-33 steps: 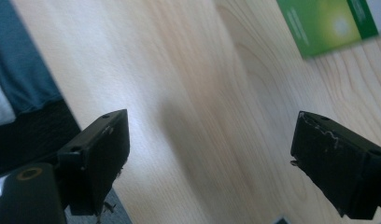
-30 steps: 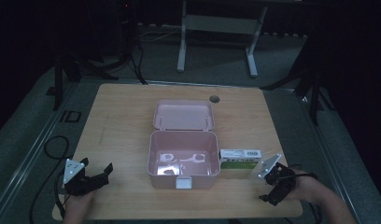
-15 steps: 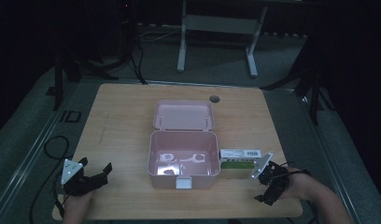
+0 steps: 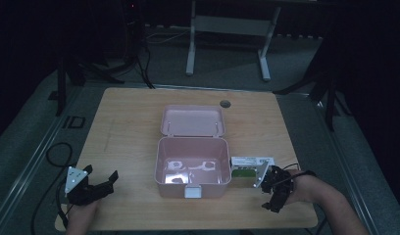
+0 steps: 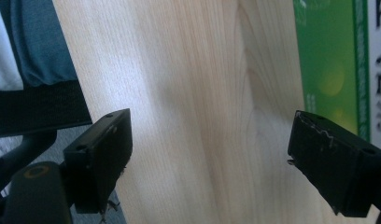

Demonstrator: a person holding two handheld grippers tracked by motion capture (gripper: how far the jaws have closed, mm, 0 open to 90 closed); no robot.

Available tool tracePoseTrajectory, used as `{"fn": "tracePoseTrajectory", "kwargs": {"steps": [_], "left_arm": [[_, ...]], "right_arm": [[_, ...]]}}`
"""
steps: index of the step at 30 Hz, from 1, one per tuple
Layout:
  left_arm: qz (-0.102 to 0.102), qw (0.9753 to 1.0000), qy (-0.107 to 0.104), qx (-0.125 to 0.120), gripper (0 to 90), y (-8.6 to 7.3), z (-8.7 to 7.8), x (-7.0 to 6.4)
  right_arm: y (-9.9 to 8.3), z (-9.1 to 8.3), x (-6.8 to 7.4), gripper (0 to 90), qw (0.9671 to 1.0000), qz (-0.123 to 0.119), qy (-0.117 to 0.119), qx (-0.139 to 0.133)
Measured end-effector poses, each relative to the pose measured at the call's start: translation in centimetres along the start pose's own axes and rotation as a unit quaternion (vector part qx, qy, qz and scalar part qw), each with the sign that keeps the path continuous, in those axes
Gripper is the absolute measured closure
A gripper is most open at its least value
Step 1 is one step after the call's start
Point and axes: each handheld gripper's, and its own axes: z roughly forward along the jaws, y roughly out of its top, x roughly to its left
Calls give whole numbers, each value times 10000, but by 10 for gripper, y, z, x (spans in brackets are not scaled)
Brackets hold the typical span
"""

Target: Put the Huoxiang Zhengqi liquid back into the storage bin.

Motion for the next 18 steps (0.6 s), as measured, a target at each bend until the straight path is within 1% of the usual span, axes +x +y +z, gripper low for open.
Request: {"fn": "tracePoseTrajectory", "kwargs": {"steps": [2, 5, 8, 11, 14, 18], "left_arm": [[7, 10000, -3, -7, 24, 0, 0, 0], [-14, 10000, 5, -34, 24, 0, -1, 0], [-19, 10000, -2, -48, 24, 0, -1, 1], [-24, 10000, -11, -56, 24, 1, -1, 1], [-25, 10000, -15, -65, 24, 1, -1, 1], [-22, 10000, -13, -72, 24, 1, 0, 1]], "right_arm": [[3, -1, 0, 137, 10000, -45, -10, 3], [16, -6, 1, 136, 9999, -162, 8, 20], [24, -8, 4, 136, 9995, -326, 48, 33], [30, -12, 5, 136, 9986, -515, 98, -28], [36, -16, 5, 136, 9974, -723, 60, -51], [41, -22, 4, 137, 9959, -905, 19, -52]]}}
